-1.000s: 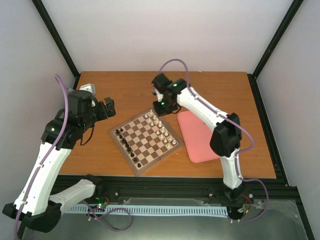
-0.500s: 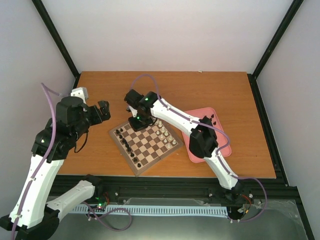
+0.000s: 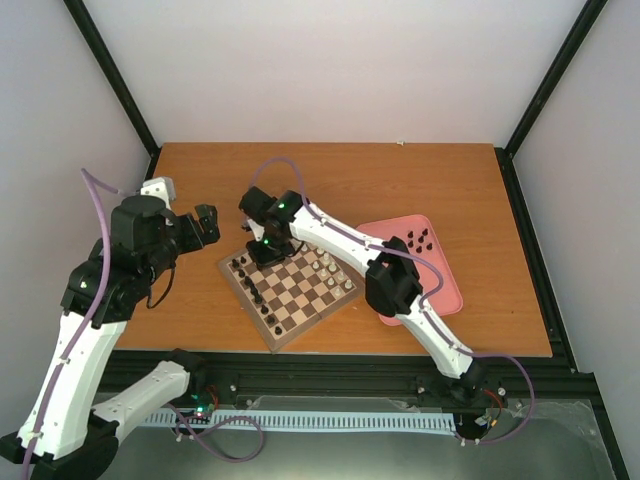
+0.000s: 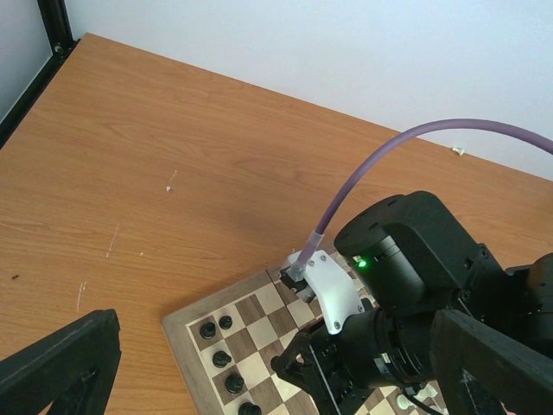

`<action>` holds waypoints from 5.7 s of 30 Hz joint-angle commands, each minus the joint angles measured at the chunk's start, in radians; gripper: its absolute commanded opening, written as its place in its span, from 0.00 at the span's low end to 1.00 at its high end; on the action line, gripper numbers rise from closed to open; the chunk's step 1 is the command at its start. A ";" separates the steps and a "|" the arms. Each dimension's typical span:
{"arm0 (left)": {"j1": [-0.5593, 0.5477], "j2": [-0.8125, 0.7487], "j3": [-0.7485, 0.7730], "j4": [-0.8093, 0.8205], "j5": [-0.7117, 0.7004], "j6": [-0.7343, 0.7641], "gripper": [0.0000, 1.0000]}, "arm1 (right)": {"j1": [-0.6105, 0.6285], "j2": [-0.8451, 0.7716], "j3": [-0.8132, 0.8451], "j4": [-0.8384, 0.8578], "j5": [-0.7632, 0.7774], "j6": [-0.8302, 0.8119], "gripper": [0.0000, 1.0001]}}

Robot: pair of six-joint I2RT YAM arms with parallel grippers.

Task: Set up the chess pieces on the board
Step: Place the chess piece on the chessboard, then pick up the chess piece from the storage box.

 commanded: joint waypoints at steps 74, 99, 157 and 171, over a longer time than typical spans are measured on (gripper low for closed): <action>0.004 -0.015 0.001 -0.017 -0.016 0.048 1.00 | 0.005 0.145 0.110 0.128 0.024 0.028 0.18; 0.003 -0.004 0.001 -0.011 -0.010 0.042 1.00 | 0.006 0.145 0.110 0.160 0.006 0.009 0.18; 0.004 0.127 0.007 0.056 0.023 0.040 1.00 | -0.702 -0.392 -0.739 0.202 0.370 -0.063 0.44; 0.004 0.169 0.016 0.070 0.014 0.026 1.00 | -0.758 -0.321 -0.709 0.218 0.362 -0.109 0.38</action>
